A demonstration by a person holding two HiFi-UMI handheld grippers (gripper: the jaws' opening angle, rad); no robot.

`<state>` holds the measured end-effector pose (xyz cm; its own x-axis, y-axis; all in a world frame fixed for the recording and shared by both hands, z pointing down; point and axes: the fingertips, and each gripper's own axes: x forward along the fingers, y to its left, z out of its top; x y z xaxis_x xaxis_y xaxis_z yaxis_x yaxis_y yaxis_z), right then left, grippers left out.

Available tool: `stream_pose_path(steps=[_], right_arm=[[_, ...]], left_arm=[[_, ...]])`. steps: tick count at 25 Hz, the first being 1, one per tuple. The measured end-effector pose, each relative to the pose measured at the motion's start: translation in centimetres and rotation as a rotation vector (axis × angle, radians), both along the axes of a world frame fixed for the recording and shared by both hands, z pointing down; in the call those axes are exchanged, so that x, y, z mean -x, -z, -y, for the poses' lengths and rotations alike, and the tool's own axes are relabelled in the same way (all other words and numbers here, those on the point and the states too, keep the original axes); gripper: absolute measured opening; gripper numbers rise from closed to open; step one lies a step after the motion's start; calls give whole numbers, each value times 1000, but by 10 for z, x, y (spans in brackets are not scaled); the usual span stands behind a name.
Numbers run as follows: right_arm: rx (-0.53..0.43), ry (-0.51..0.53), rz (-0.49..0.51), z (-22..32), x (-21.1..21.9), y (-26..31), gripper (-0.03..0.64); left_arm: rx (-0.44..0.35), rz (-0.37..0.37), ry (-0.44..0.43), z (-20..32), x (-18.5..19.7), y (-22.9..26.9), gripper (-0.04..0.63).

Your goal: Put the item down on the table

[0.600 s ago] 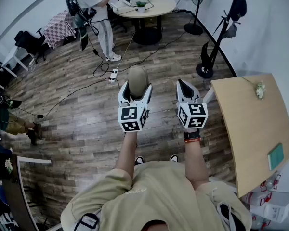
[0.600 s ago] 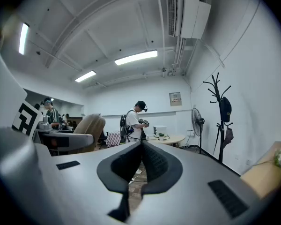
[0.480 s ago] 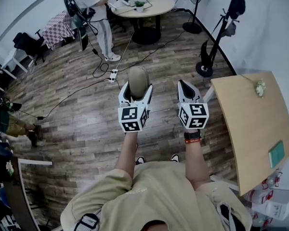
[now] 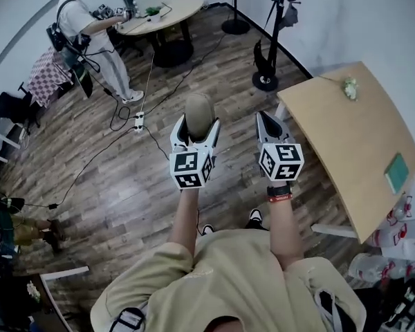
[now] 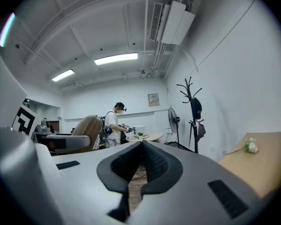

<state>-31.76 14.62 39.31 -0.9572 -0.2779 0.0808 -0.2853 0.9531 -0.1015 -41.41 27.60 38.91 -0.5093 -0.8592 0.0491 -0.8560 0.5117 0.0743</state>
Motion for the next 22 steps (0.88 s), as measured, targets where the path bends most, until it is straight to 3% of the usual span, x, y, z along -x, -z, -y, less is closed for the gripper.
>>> stream_pose_path(steps=[8,15,22], right_arm=[[12,-268,-15,68,-86,-4,15],[48,-508,-29,122,-190,-16,15],[54,-672,-24,174,-272,-20,15]], left_arm=[[10,-11,-271,98,-59,-3,373],[33,-26,-519,180,-148,-15,373],[37,-21,-702,264,-228,-18,373]])
